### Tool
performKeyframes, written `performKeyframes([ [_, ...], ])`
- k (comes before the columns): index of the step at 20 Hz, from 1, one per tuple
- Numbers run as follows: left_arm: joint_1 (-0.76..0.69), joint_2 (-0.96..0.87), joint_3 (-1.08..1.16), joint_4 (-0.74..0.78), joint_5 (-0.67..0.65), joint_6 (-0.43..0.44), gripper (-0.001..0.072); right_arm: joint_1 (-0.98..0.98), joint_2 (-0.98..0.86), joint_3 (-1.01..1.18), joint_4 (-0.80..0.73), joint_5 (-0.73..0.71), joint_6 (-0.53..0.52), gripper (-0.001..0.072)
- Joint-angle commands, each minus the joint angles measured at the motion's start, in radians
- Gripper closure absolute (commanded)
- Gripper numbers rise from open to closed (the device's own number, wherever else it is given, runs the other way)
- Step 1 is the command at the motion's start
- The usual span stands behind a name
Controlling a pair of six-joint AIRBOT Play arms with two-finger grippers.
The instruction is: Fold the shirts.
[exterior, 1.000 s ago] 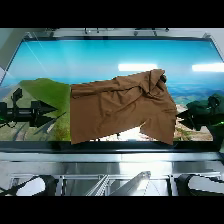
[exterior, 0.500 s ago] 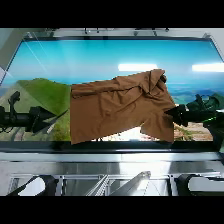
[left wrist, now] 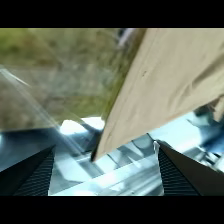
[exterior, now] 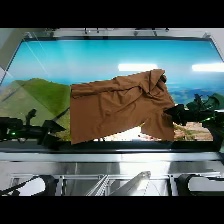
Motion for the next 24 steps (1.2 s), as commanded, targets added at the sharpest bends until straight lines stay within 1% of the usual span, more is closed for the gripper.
performKeyframes([
  [1,-0.095,-0.073,-0.023,-0.073,-0.037,0.024,0.0009,0.001,0.000,0.001,0.032,0.010,-0.007,0.0232],
  [3,-0.200,-0.108,-0.023,-0.072,-0.084,-0.008,0.0009,0.001,0.000,0.001,0.068,0.012,-0.016,0.0233],
  [4,-0.258,-0.129,-0.018,-0.086,-0.109,-0.031,0.0120,0.001,0.000,0.001,0.082,0.018,-0.017,0.0232],
  [5,-0.311,-0.151,-0.003,-0.106,-0.123,-0.033,0.0226,0.001,0.000,0.001,0.092,0.026,-0.017,0.0232],
  [6,-0.359,-0.171,0.020,-0.124,-0.122,-0.033,0.0245,0.001,0.000,0.001,0.097,0.031,-0.017,0.0232],
  [9,-0.486,-0.220,0.113,-0.124,-0.104,-0.040,0.0245,0.001,0.000,0.001,0.097,0.050,-0.017,0.0233],
  [10,-0.510,-0.228,0.137,-0.123,-0.101,-0.045,0.0281,0.001,0.000,0.001,0.096,0.053,-0.017,0.0232],
  [11,-0.526,-0.230,0.153,-0.123,-0.100,-0.053,0.0538,0.001,0.000,0.001,0.096,0.057,-0.017,0.0261],
  [12,-0.529,-0.228,0.163,-0.123,-0.094,-0.053,0.0689,0.000,0.000,0.001,0.096,0.067,-0.017,0.0378],
  [13,-0.524,-0.228,0.172,-0.123,-0.077,-0.054,0.0689,0.000,0.000,0.001,0.096,0.074,-0.017,0.0478],
  [14,-0.512,-0.227,0.174,-0.124,-0.059,-0.055,0.0689,0.000,0.000,0.001,0.096,0.081,-0.017,0.0488],
  [15,-0.494,-0.217,0.168,-0.124,-0.050,-0.055,0.0689,0.000,0.000,0.001,0.096,0.096,-0.023,0.0655],
  [16,-0.472,-0.200,0.157,-0.124,-0.050,-0.055,0.0689,0.000,0.001,0.001,0.097,0.113,-0.040,0.0689],
  [18,-0.418,-0.150,0.138,-0.140,-0.037,-0.054,0.0688,-0.002,0.006,0.001,0.114,0.182,-0.062,0.0691],
  [19,-0.380,-0.107,0.135,-0.186,0.004,-0.031,0.0689,-0.004,0.022,0.001,0.160,0.267,-0.112,0.0691],
  [20,-0.346,-0.057,0.145,-0.268,0.086,0.023,0.0689,-0.008,0.051,0.001,0.248,0.401,-0.169,0.0691],
  [21,-0.308,0.012,0.171,-0.371,0.211,0.078,0.0688,-0.015,0.094,0.001,0.373,0.550,-0.231,0.0691],
  [22,-0.280,0.092,0.208,-0.479,0.336,0.109,0.0689,-0.023,0.158,0.001,0.544,0.713,-0.291,0.0691],
  [23,-0.252,0.195,0.262,-0.598,0.446,0.148,0.0688,-0.035,0.273,0.002,0.691,0.734,-0.286,0.0691],
  [24,-0.215,0.309,0.336,-0.660,0.518,0.183,0.0688,-0.056,0.398,0.004,0.807,0.736,-0.309,0.0691],
])
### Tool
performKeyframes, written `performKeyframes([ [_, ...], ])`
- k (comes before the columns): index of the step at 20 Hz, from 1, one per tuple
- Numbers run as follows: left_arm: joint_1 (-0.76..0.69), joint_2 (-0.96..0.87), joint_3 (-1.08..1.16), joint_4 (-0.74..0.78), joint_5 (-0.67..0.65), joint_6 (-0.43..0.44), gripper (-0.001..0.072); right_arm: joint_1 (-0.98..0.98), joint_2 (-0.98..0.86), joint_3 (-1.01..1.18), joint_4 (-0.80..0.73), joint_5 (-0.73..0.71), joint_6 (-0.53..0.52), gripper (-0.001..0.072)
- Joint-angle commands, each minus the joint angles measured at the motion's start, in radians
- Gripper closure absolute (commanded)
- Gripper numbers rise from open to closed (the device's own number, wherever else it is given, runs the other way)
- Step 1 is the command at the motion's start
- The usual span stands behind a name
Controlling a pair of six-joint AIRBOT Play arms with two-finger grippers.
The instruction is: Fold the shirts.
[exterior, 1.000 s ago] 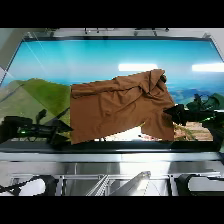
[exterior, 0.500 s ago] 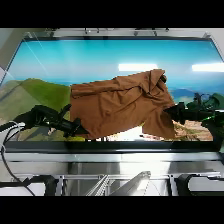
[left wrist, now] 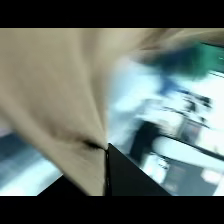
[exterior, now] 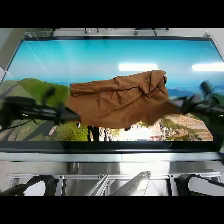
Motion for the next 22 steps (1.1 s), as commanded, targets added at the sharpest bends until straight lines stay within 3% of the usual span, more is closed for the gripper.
performKeyframes([
  [1,0.127,0.331,0.204,-0.264,0.303,0.128,0.0687,-0.061,0.354,0.015,0.502,0.208,-0.132,0.0691],
  [3,0.220,0.515,0.410,-0.266,0.274,0.135,0.0686,-0.131,0.602,0.079,0.670,0.085,-0.147,0.0691],
  [4,0.273,0.571,0.530,-0.267,0.269,0.141,0.0686,-0.179,0.715,0.134,0.658,-0.030,-0.146,0.0691],
  [8,0.391,0.565,0.950,-0.266,0.229,0.172,0.0686,-0.262,0.974,0.342,0.334,-0.509,-0.141,0.0691],
  [11,0.301,0.406,1.013,-0.264,0.232,0.111,0.0686,-0.262,0.981,0.389,0.087,-0.568,-0.051,0.0692],
  [14,0.165,0.223,0.851,-0.243,0.231,0.106,0.0685,-0.234,0.819,0.350,0.038,-0.485,-0.010,0.0692],
  [17,0.142,0.011,0.679,-0.245,0.184,0.214,0.0685,-0.038,0.550,0.282,0.025,-0.583,-0.113,0.0692],
  [19,0.166,-0.161,0.606,-0.245,0.089,0.239,0.0684,0.108,0.318,0.283,0.010,-0.672,-0.154,0.0692],
  [22,0.174,-0.425,0.592,-0.246,0.067,0.242,0.0683,0.237,-0.032,0.336,0.043,-0.703,-0.194,0.0692],
])
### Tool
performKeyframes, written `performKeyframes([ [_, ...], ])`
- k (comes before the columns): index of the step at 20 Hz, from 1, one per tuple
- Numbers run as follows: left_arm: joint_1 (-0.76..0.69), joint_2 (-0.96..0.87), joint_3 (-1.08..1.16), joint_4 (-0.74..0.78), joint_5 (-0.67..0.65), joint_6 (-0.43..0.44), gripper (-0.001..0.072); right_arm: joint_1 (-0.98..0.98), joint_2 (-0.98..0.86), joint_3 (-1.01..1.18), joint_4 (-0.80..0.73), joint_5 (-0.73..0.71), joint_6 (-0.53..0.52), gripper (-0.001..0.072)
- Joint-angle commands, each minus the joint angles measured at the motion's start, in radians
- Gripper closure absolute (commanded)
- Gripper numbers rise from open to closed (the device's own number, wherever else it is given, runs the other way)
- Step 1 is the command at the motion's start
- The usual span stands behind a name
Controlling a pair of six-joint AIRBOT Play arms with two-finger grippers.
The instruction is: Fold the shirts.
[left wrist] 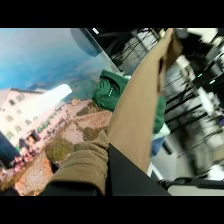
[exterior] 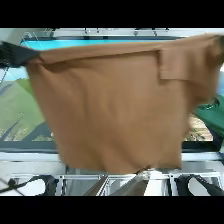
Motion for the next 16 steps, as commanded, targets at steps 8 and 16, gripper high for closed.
performKeyframes([
  [8,0.000,-0.692,0.342,-0.003,-0.034,-0.170,0.0683,0.161,-0.688,0.356,0.178,0.039,-0.039,0.0693],
  [16,0.008,-0.728,0.486,0.296,0.023,-0.280,0.0683,0.121,-0.683,0.237,-0.183,0.175,0.182,0.0693],
])
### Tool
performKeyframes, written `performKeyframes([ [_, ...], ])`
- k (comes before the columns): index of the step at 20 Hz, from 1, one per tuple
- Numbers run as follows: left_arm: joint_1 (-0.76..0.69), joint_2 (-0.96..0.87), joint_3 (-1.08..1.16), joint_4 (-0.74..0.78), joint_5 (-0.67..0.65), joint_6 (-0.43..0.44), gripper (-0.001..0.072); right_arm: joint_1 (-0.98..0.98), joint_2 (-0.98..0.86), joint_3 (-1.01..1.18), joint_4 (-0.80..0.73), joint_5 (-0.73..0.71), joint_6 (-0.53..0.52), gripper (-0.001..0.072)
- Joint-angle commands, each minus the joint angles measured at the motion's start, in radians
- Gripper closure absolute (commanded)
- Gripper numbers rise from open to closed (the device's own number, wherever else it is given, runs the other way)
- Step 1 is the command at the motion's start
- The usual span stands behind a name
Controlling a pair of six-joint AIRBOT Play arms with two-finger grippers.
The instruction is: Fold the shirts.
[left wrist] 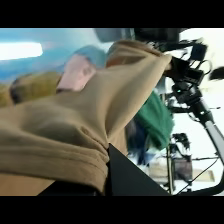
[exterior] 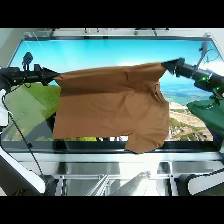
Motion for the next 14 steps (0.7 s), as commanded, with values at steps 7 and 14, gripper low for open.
performKeyframes([
  [7,-0.011,-0.013,0.003,0.433,0.092,-0.195,0.0683,-0.007,-0.004,-0.261,-0.183,-0.021,0.000,0.0693],
  [14,-0.039,-0.013,-0.083,0.328,0.034,-0.148,0.0684,-0.007,-0.004,-0.261,-0.184,-0.037,0.001,0.0692],
])
